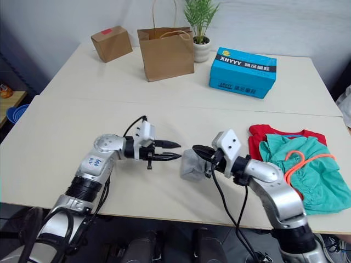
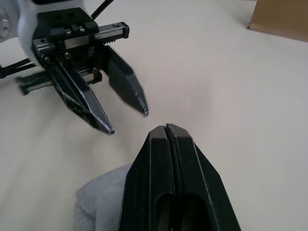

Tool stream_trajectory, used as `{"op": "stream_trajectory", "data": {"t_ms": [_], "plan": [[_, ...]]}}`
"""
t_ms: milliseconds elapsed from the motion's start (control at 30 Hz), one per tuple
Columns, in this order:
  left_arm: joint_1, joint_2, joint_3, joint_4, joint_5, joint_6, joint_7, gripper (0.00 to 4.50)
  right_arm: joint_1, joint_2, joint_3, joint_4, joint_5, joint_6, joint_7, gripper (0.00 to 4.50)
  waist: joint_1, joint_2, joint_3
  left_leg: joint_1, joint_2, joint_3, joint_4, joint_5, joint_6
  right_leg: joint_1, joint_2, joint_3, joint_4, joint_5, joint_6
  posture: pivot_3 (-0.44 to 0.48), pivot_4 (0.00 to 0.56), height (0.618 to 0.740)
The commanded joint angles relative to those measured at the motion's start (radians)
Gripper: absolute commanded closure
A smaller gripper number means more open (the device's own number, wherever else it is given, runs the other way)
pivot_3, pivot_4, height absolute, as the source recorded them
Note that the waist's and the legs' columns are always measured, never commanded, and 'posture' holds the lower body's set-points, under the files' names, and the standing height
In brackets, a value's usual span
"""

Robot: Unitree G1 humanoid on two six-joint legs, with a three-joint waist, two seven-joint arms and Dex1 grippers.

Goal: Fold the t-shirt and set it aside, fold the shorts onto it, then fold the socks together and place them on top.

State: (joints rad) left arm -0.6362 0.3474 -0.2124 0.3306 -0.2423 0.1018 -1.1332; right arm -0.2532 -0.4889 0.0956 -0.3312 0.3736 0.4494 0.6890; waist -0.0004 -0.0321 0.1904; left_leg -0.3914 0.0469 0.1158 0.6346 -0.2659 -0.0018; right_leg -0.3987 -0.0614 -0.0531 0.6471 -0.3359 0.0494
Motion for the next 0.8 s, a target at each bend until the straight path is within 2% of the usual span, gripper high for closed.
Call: {"op": "stream_trajectory", "data": {"t_ms": [33,67,133,267,400,533,633,800], "plan": [[0.010,-0.065,-0.015,0.039,0.042,-0.053,0.073,4.28,0.000,-0.014,0.026,0.089,-0.085,-0.105,0.012,4.50,0.000,0.000,0.000,0.000,0.000,0.000,0.001,0.000,0.001,0.000,0.000,0.000,-0.001,0.000,0.001,0.000,0.150,0.740],[0.011,-0.084,-0.019,0.057,0.055,-0.071,0.091,4.46,0.003,-0.014,0.032,0.116,-0.101,-0.127,0.015,4.50,0.001,0.000,0.000,-0.001,0.000,0.000,0.001,-0.001,0.002,0.000,0.000,0.000,-0.001,0.000,0.001,0.000,0.150,0.740],[0.009,-0.093,-0.051,0.084,0.094,-0.105,0.079,4.46,0.017,-0.003,0.033,0.141,-0.100,-0.167,0.036,4.50,-0.001,0.000,0.000,-0.001,0.000,0.001,0.003,-0.002,0.004,0.001,0.000,0.000,-0.002,0.001,0.002,0.000,0.150,0.740],[-0.004,-0.105,-0.069,0.128,0.135,-0.072,0.104,4.46,0.061,0.004,0.034,0.208,-0.112,-0.256,0.083,4.50,-0.004,0.000,0.000,0.001,0.000,0.001,0.002,-0.004,0.006,0.001,0.001,0.000,0.000,0.001,0.002,0.000,0.150,0.740],[0.016,-0.087,-0.084,0.159,0.172,-0.045,0.114,4.46,0.081,0.003,-0.006,0.322,-0.143,-0.392,0.078,4.50,-0.004,0.000,0.000,0.005,0.000,0.001,0.003,-0.004,0.007,0.005,0.000,0.000,0.002,0.001,0.002,0.000,0.150,0.740],[0.056,-0.072,-0.085,0.136,0.170,-0.037,0.109,4.46,0.101,0.001,-0.065,0.366,-0.098,-0.470,0.102,4.50,-0.004,0.000,-0.002,0.008,0.000,0.001,0.003,-0.004,0.008,0.007,0.000,0.001,0.002,0.002,0.002,0.000,0.150,0.740],[0.071,-0.073,-0.065,0.119,0.148,-0.055,0.106,4.46,0.115,-0.008,-0.102,0.350,-0.055,-0.476,0.131,4.50,-0.003,0.000,-0.002,0.008,0.000,0.000,0.003,-0.004,0.007,0.007,0.000,0.001,0.003,0.002,0.002,0.000,0.150,0.740],[0.066,-0.082,-0.014,0.074,0.084,-0.066,0.074,4.46,0.121,-0.001,-0.118,0.177,0.079,-0.361,0.167,4.50,-0.007,0.001,-0.002,0.007,0.001,0.001,0.003,-0.004,0.007,0.005,-0.001,0.001,0.004,0.002,0.001,0.000,0.150,0.740]]}}
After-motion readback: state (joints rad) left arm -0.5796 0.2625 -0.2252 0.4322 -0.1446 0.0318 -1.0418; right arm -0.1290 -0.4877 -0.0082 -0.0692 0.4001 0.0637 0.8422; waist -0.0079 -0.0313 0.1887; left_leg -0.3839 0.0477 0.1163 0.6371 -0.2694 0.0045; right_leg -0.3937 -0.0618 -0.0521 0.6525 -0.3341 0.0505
